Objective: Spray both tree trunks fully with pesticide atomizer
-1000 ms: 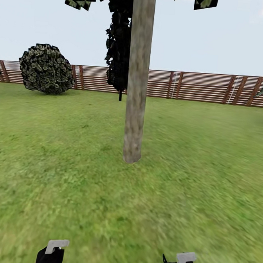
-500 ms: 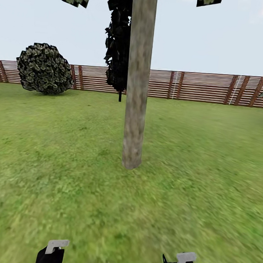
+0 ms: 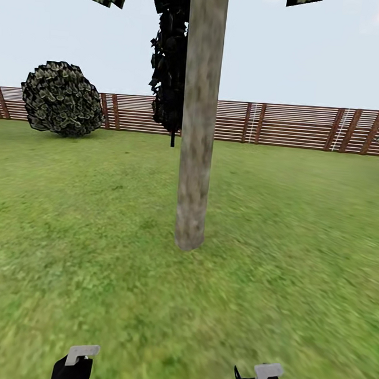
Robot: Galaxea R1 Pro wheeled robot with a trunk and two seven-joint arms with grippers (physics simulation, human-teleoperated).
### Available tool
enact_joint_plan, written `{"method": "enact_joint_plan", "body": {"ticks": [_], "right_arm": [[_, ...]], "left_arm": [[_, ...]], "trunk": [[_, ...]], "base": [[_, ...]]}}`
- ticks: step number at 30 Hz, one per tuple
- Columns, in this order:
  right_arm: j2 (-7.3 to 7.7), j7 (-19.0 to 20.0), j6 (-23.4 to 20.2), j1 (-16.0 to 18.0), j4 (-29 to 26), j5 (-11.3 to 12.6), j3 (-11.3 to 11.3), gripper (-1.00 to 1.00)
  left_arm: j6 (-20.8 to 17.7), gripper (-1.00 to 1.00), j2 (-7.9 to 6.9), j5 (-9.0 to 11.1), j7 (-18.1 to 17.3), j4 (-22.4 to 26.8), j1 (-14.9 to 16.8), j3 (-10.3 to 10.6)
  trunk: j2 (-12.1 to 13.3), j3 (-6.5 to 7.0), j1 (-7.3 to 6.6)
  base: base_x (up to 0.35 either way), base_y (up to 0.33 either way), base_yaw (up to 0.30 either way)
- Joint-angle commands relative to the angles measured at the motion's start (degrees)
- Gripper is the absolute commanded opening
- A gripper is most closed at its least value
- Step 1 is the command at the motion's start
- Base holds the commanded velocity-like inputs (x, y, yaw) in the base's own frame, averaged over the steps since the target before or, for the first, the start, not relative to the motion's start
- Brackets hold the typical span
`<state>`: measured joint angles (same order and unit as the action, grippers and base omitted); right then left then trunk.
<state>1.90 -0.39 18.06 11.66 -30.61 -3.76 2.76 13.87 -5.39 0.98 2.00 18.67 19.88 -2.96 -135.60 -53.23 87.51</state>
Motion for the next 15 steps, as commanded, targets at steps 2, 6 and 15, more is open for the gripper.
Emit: {"method": "enact_joint_plan", "body": {"ticks": [2, 6, 15], "right_arm": [[0.03, -0.05, 0.14, 0.03, 0.01, -0.37, 0.11, 1.00], [-0.12, -0.05, 0.14, 0.03, -0.02, -0.42, 0.20, 1.00], [-0.21, -0.14, 0.14, 0.02, 0.02, -0.38, -0.12, 1.00]], "left_arm": [[0.19, -1.00, -0.06, 0.12, 0.02, -0.04, 0.01, -0.10], [0.16, -1.00, -0.13, 0.15, 0.02, -0.04, -0.01, -0.11], [0.11, -1.00, -0.06, 0.08, 0.02, 0.13, 0.00, -0.09]], "trunk": [[-0.02, -0.05, -0.01], [-0.02, -0.05, -0.01], [-0.02, -0.05, -0.01]], "base": [[0.009, 0.000, 0.000], [0.003, 0.000, 0.000], [0.272, 0.000, 0.000]]}}
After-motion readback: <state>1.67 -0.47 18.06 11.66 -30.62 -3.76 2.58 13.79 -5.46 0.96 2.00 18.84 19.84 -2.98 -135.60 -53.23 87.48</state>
